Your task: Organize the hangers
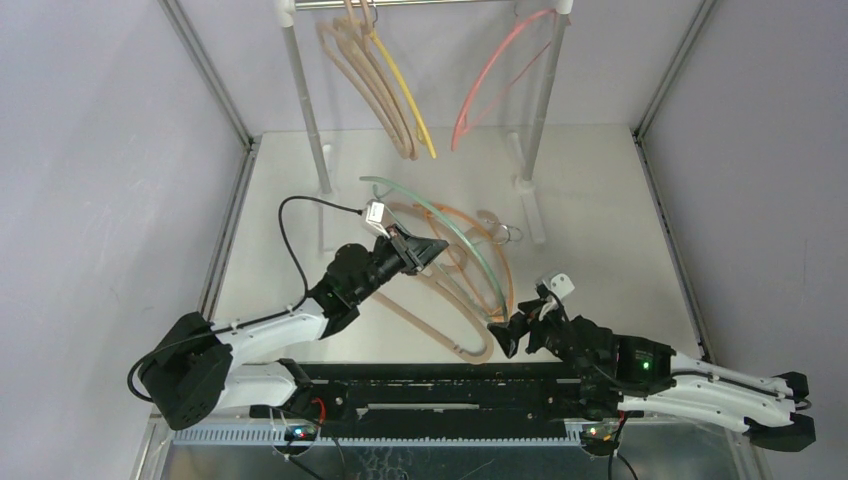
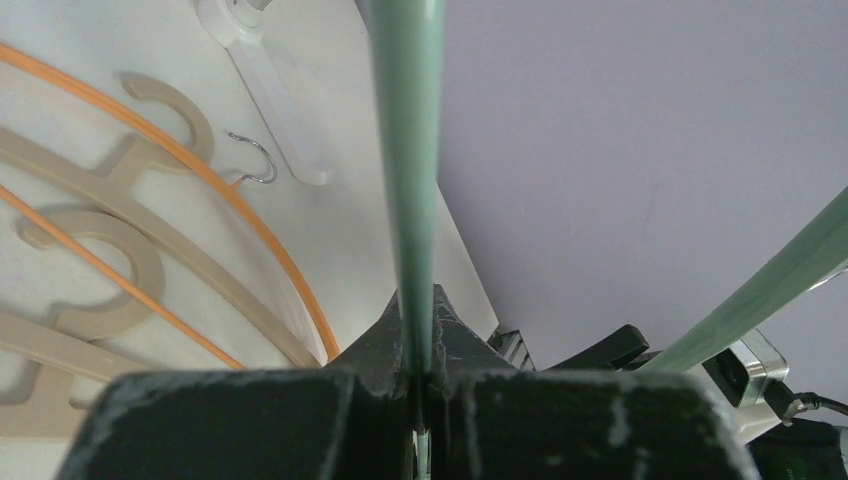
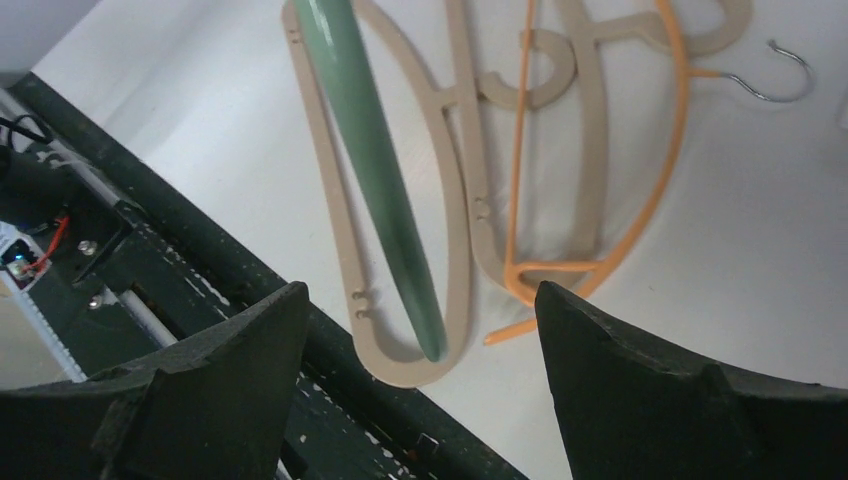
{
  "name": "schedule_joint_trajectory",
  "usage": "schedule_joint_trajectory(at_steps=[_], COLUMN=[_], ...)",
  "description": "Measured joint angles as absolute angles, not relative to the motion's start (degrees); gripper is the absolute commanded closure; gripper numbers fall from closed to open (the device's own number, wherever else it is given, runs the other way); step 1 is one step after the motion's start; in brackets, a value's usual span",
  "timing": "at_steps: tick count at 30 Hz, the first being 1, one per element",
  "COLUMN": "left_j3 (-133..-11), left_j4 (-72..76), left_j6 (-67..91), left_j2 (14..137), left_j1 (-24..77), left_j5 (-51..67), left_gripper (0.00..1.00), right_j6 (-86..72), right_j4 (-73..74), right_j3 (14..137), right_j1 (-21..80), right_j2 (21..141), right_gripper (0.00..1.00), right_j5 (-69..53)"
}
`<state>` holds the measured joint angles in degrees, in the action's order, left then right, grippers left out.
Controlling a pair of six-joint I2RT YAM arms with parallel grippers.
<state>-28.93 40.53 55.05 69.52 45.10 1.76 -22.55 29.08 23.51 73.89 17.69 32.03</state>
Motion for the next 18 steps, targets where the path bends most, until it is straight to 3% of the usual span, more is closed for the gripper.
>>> schedule_joint_trajectory(at_steps=[4, 7, 13, 15, 18], left_j3=[-28.93, -28.93, -28.93, -28.95, -29.04], left_j4=[39.92, 39.66, 38.94, 37.85, 35.86], left_j6=[55.07, 55.09, 55.00, 54.70, 54.46], left_j2=[69.41, 69.23, 68.55, 68.47, 68.47], left_j1=[45.10, 45.10, 45.08, 45.06, 44.82], left_j5=[1.85, 1.91, 2.20, 2.31, 2.17], left_gripper=[1.00, 1.00, 1.00, 0.92, 0.71], right_j6=[-20.91, -19.90, -19.57, -18.55, -18.79], right_j4=[24.32, 20.03, 14.72, 14.17, 15.81], right_j3=[22.24, 21.61, 20.93, 20.95, 22.04], right_j1=[73.36, 71.72, 67.83, 66.96, 66.72], right_j2=[18.96, 22.17, 31.99, 33.91, 34.30], right_gripper=[0.19, 0.35, 0.90, 1.00, 1.00], right_j5=[29.47, 26.59, 20.10, 17.69, 16.97])
